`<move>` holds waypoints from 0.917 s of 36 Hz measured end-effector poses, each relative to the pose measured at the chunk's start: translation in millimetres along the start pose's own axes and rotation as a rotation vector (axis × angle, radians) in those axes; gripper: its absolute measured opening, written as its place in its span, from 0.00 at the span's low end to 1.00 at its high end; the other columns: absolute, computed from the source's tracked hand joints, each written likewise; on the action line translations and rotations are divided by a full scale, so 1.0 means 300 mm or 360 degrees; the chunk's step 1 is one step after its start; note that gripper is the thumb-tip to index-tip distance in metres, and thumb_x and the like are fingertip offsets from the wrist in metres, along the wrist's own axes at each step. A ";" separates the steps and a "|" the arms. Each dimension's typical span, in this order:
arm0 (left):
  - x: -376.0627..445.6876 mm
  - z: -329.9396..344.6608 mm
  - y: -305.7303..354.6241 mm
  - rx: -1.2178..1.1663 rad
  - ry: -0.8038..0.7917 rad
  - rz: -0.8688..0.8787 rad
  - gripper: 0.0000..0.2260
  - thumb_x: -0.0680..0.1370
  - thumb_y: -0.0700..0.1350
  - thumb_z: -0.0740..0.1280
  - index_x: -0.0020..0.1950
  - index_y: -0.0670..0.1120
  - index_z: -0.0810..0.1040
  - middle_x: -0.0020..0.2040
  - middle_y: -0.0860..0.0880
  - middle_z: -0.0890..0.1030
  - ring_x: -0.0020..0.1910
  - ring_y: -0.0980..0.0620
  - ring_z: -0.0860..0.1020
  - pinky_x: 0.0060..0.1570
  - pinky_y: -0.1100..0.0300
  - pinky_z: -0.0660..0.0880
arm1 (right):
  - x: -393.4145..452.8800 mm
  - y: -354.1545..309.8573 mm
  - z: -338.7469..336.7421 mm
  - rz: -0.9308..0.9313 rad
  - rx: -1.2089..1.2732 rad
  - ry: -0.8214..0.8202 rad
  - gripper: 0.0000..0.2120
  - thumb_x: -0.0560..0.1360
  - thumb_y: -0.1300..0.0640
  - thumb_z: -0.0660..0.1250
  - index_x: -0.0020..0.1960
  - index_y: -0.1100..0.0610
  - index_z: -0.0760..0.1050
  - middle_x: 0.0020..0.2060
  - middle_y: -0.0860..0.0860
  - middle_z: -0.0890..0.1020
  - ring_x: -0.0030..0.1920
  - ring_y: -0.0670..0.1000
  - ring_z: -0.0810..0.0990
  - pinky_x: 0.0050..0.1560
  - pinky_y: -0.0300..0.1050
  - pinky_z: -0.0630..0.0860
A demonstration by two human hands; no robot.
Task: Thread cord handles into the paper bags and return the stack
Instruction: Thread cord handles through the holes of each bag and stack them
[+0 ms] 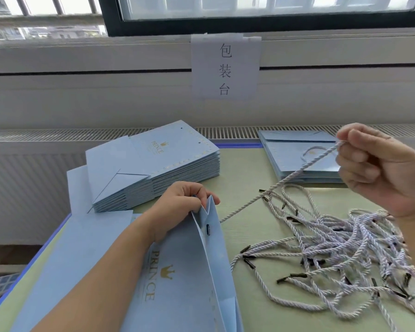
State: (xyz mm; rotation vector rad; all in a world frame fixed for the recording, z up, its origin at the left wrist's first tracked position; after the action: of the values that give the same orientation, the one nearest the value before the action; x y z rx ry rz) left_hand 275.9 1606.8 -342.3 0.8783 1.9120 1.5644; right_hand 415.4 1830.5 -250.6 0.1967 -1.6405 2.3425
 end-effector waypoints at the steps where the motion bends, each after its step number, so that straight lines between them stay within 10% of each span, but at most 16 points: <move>1: 0.000 -0.001 0.000 -0.0006 -0.0002 0.0001 0.09 0.59 0.36 0.58 0.24 0.48 0.74 0.42 0.49 0.84 0.42 0.58 0.80 0.45 0.60 0.72 | 0.000 -0.003 -0.023 -0.0018 0.0122 -0.0001 0.11 0.58 0.52 0.77 0.38 0.53 0.82 0.24 0.45 0.71 0.20 0.39 0.65 0.19 0.29 0.61; 7: 0.003 -0.003 -0.005 -0.0059 0.0001 -0.0007 0.07 0.59 0.36 0.58 0.25 0.46 0.73 0.41 0.49 0.84 0.40 0.58 0.80 0.42 0.63 0.73 | -0.015 0.020 -0.165 -0.0102 0.0860 0.0046 0.14 0.79 0.61 0.62 0.61 0.65 0.76 0.56 0.57 0.82 0.55 0.52 0.82 0.50 0.38 0.79; 13: 0.004 -0.002 -0.012 -0.0139 -0.0027 -0.0027 0.08 0.59 0.35 0.58 0.25 0.46 0.74 0.41 0.47 0.83 0.40 0.57 0.80 0.42 0.63 0.74 | -0.035 -0.022 -0.055 -0.0382 -0.0046 0.0403 0.11 0.60 0.48 0.76 0.38 0.53 0.83 0.30 0.46 0.80 0.30 0.41 0.76 0.29 0.28 0.72; 19: 0.003 -0.012 -0.009 -0.0222 -0.0036 -0.0027 0.09 0.58 0.34 0.58 0.24 0.46 0.73 0.41 0.47 0.83 0.41 0.56 0.80 0.40 0.64 0.74 | -0.111 0.071 0.203 -0.0312 -0.0598 -0.0136 0.09 0.69 0.47 0.71 0.41 0.52 0.79 0.43 0.51 0.82 0.50 0.53 0.79 0.55 0.42 0.76; 24: 0.002 -0.011 -0.004 -0.0254 -0.0054 -0.0015 0.09 0.58 0.34 0.58 0.23 0.46 0.74 0.41 0.46 0.82 0.41 0.55 0.80 0.43 0.60 0.72 | -0.179 0.238 0.323 0.0148 -0.0834 -0.0460 0.09 0.73 0.60 0.65 0.44 0.51 0.83 0.31 0.48 0.78 0.31 0.43 0.72 0.34 0.32 0.69; 33: -0.007 -0.079 0.015 -0.0473 0.0141 0.0066 0.09 0.57 0.32 0.57 0.23 0.44 0.72 0.41 0.46 0.81 0.36 0.53 0.77 0.34 0.65 0.74 | -0.189 0.338 0.330 0.0322 -0.1394 -0.0189 0.11 0.75 0.64 0.65 0.46 0.47 0.72 0.33 0.46 0.83 0.31 0.50 0.72 0.33 0.41 0.69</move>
State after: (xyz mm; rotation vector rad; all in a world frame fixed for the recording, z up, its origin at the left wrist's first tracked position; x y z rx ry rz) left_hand 260.6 1590.4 -333.1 0.7342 1.6684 1.8792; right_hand 434.7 1697.3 -322.2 -0.0180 -2.6544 1.5232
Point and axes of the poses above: each hand's wrist, its own x-axis towards the middle knuckle, its own z-axis out of the palm, y = z × x, the point moved 6 cm from there along x, towards the middle knuckle
